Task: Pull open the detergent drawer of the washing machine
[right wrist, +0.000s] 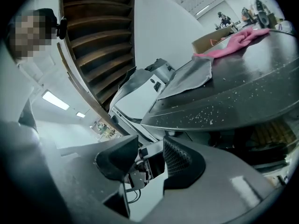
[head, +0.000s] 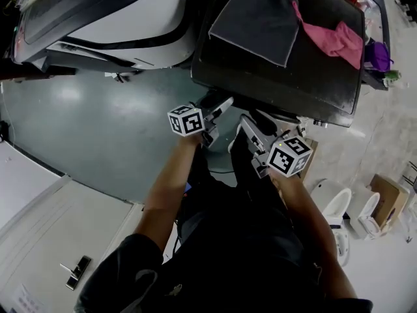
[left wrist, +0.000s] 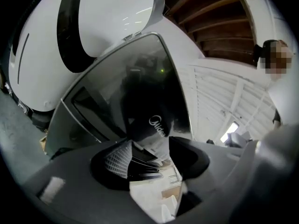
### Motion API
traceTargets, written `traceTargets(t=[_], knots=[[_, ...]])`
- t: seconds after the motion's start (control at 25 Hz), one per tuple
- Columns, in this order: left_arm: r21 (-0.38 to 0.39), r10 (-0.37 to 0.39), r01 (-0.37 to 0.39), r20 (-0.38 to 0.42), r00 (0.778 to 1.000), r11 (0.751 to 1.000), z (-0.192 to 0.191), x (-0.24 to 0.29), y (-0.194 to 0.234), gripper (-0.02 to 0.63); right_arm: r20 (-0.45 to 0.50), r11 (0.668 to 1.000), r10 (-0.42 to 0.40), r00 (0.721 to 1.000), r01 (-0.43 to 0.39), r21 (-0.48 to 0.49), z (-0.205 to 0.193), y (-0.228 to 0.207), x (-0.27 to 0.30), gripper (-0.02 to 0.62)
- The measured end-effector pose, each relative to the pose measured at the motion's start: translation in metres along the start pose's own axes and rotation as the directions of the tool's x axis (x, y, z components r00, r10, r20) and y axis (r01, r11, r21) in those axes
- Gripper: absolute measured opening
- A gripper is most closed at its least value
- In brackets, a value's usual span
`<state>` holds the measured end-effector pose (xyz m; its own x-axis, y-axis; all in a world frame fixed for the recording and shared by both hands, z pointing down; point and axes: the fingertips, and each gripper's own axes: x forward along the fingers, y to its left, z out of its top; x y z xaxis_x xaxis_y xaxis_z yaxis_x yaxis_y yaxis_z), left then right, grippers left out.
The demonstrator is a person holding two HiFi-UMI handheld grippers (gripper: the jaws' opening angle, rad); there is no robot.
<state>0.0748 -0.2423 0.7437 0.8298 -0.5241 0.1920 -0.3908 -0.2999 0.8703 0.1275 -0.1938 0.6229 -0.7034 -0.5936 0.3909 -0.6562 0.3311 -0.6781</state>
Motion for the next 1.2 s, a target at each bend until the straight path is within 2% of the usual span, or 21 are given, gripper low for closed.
traceTargets(t=[0.12, 0.2, 0.28, 0.32, 0.4, 0.48, 0.52, 0.56, 0.84, 0.88, 0.92, 1.08, 1.2], knots=[[-0.014, -0.065, 0.065, 0.029, 0.998, 0.998, -0.006, 0.013, -0.005, 0.299, -0.033, 1.0, 0.0, 0.999, 0.0, -0.01, -0.005, -0.006, -0.004, 0.146], [-0.048, -0.138, 0.141, 0.051, 0.989, 0.989, -0.01, 0.023, -0.016, 0.299, -0.053, 1.0, -0.004, 0.999, 0.003, -0.017, -0.008, -0.012, -0.007, 0.146], [-0.103, -0.224, 0.236, 0.115, 0.968, 0.966, -0.009, 0.032, -0.03, 0.385, -0.075, 1.0, -0.01, 0.997, 0.009, -0.021, -0.012, -0.018, -0.012, 0.146], [-0.136, -0.262, 0.286, 0.17, 0.95, 0.949, -0.007, 0.035, -0.034, 0.419, -0.085, 1.0, -0.014, 0.996, 0.012, -0.023, -0.014, -0.022, -0.014, 0.146], [-0.21, -0.31, 0.389, 0.329, 0.892, 0.897, -0.001, 0.034, -0.038, 0.419, -0.1, 0.999, -0.024, 0.995, 0.021, -0.026, -0.017, -0.028, -0.02, 0.146], [-0.262, -0.293, 0.45, 0.473, 0.831, 0.854, 0.004, 0.03, -0.037, 0.433, -0.11, 0.999, -0.039, 0.993, 0.036, -0.023, -0.02, -0.036, -0.027, 0.146], [-0.274, -0.275, 0.457, 0.51, 0.815, 0.846, 0.005, 0.029, -0.035, 0.434, -0.114, 0.999, -0.046, 0.992, 0.045, -0.019, -0.021, -0.039, -0.03, 0.146], [-0.278, -0.265, 0.456, 0.522, 0.811, 0.845, 0.004, 0.028, -0.033, 0.442, -0.118, 0.999, -0.053, 0.992, 0.051, -0.016, -0.023, -0.041, -0.032, 0.146], [-0.265, -0.302, 0.448, 0.449, 0.841, 0.854, -0.001, 0.027, -0.033, 0.427, -0.116, 0.996, -0.086, 0.99, 0.086, -0.005, -0.024, -0.053, -0.049, 0.146], [-0.266, -0.31, 0.449, 0.433, 0.846, 0.853, -0.005, 0.024, -0.034, 0.426, -0.116, 0.996, -0.092, 0.989, 0.093, -0.001, -0.024, -0.055, -0.052, 0.146], [-0.267, -0.319, 0.449, 0.415, 0.852, 0.853, -0.011, 0.019, -0.036, 0.394, -0.115, 0.995, -0.098, 0.988, 0.099, 0.002, -0.025, -0.057, -0.054, 0.146], [-0.275, -0.343, 0.456, 0.375, 0.862, 0.846, -0.033, -0.004, -0.044, 0.39, -0.111, 0.993, -0.12, 0.987, 0.121, 0.003, -0.024, -0.066, -0.058, 0.146], [-0.285, -0.345, 0.433, 0.31, 0.886, 0.855, -0.048, -0.017, -0.047, 0.39, -0.112, 0.992, -0.128, 0.985, 0.129, -0.005, -0.024, -0.063, -0.06, 0.146]])
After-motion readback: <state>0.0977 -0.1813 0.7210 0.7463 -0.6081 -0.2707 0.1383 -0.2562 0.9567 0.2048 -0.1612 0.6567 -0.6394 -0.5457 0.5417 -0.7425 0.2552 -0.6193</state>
